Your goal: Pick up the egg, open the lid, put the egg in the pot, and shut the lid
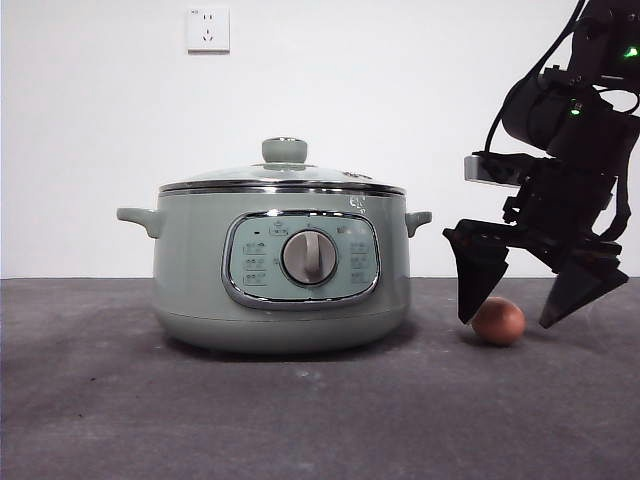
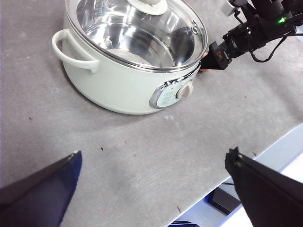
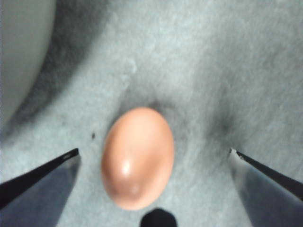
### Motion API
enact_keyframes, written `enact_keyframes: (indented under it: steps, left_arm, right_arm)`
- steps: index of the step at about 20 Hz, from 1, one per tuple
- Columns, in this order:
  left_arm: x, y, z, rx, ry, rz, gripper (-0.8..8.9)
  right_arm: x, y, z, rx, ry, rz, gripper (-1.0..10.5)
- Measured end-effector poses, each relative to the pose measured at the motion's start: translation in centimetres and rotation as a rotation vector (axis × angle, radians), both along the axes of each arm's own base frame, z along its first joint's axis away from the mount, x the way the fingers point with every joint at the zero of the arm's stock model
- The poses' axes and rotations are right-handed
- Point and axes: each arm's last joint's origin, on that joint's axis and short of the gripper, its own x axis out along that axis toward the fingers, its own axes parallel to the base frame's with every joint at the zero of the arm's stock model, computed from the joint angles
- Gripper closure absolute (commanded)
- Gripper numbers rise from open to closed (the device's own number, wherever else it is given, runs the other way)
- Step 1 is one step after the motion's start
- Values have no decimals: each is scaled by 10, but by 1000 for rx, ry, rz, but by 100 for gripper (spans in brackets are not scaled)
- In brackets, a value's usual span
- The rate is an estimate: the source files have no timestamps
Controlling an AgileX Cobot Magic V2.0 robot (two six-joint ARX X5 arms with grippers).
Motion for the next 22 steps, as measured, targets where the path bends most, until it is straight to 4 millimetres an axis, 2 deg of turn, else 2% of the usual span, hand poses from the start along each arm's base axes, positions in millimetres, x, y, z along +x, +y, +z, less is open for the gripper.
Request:
enact_keyframes:
  steps: [8, 13, 15, 18, 22]
  left_arm:
    - [0, 0, 0, 0, 0, 0, 156]
    - [0, 0, 0, 0, -6, 0, 157]
    - [1, 0, 1, 0, -15, 0, 157]
    - [8, 0, 5, -16, -61, 8, 157]
    - [31, -7, 5, -57, -31, -13, 157]
  right_arm:
    - [0, 2, 0, 34, 10, -1, 963]
    - [-1, 2, 1, 39, 22, -15, 963]
    - [-8, 0, 6, 28, 57, -20, 963]
    - [-24, -4, 38, 35, 22, -21, 963]
    - [-61, -14, 92, 55, -50, -20, 963]
